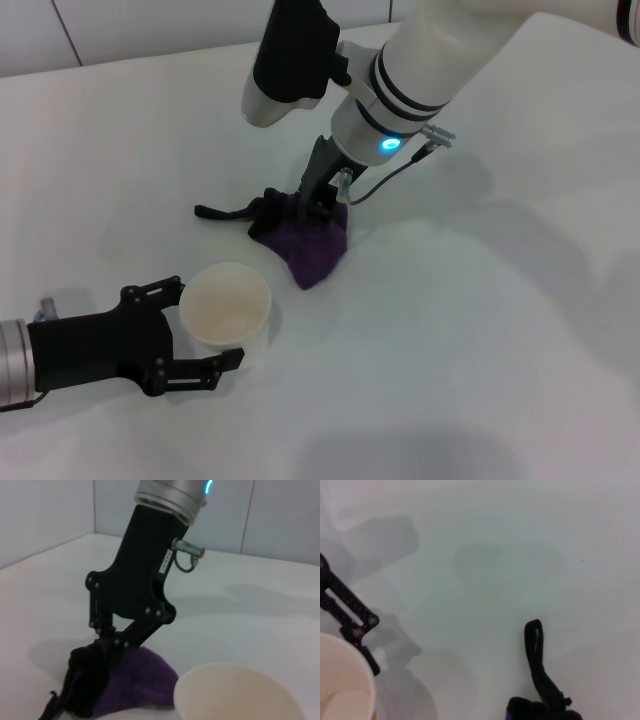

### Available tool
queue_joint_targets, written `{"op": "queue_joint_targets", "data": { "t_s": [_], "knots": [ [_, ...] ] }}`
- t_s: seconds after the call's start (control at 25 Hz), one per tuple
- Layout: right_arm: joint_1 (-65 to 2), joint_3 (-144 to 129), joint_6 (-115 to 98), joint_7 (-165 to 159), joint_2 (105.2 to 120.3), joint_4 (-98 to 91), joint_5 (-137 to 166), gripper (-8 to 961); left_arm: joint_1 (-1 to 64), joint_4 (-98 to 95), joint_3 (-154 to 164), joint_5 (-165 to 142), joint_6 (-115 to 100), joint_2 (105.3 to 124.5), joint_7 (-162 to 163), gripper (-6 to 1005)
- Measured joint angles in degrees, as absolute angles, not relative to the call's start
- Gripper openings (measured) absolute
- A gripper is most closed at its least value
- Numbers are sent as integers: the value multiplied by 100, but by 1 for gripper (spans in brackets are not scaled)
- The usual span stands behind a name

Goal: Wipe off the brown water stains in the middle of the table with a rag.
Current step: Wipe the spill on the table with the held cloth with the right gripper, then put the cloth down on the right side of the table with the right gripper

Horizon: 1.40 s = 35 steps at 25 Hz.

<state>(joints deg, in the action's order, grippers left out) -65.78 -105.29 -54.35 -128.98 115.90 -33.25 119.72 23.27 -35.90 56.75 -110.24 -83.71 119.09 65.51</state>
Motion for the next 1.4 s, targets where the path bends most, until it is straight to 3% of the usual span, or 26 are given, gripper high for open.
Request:
{"op": "queue_joint_targets", "data": {
  "t_s": [0.8, 1.12, 1.4],
  "knots": [
    [-6445, -10438, -5607, -13187, 11542, -3480, 12066, 91, 1774, -3725, 5646, -11023, -8423, 11877, 6296, 889],
    [-5424, -9087, -6550, -13553, 11549, -4941, 13591, 92, 1578, -4029, 5408, -11018, -8634, 11850, 6321, 888],
    [-5062, -8372, -7267, -13611, 11516, -5237, 13965, 93, 1633, -4034, 5290, -11007, -8646, 11837, 6271, 888]
  ]
}}
